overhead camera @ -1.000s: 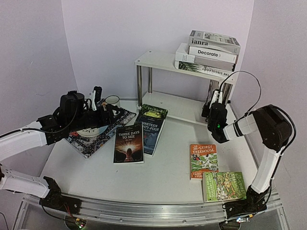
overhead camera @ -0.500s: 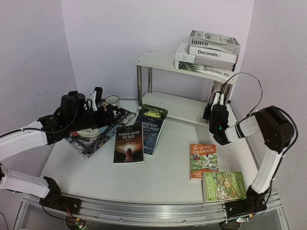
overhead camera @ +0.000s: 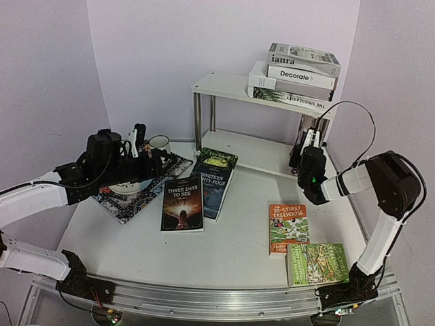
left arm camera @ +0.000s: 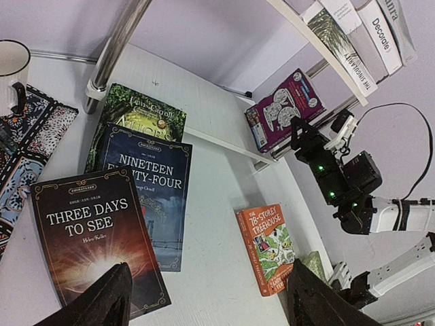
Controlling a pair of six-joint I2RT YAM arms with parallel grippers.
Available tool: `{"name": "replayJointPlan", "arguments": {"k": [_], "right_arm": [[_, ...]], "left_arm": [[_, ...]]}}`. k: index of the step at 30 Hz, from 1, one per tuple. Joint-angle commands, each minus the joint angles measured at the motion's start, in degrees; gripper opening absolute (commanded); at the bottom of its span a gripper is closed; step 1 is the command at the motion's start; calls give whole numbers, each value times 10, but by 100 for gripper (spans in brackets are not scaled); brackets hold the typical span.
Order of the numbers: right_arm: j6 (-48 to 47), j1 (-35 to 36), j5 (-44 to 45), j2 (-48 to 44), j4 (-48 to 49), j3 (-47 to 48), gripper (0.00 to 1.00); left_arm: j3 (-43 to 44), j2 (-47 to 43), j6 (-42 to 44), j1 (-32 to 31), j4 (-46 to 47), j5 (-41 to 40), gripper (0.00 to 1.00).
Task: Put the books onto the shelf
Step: Place the book on the shelf.
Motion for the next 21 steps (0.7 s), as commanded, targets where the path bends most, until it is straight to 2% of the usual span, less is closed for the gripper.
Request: {"name": "replayJointPlan", "arguments": {"k": [1, 12, 21], "right_arm": [[8, -1, 29, -37, 44, 11, 52], [24, 12, 44, -60, 18, -9, 55], [46, 47, 62, -96, -28, -31, 63]], "left_arm": [[2, 9, 4, 1, 11, 11, 80], [-1, 7, 5, 1, 11, 12, 80], [-6, 15, -3, 1, 11, 27, 80]]}}
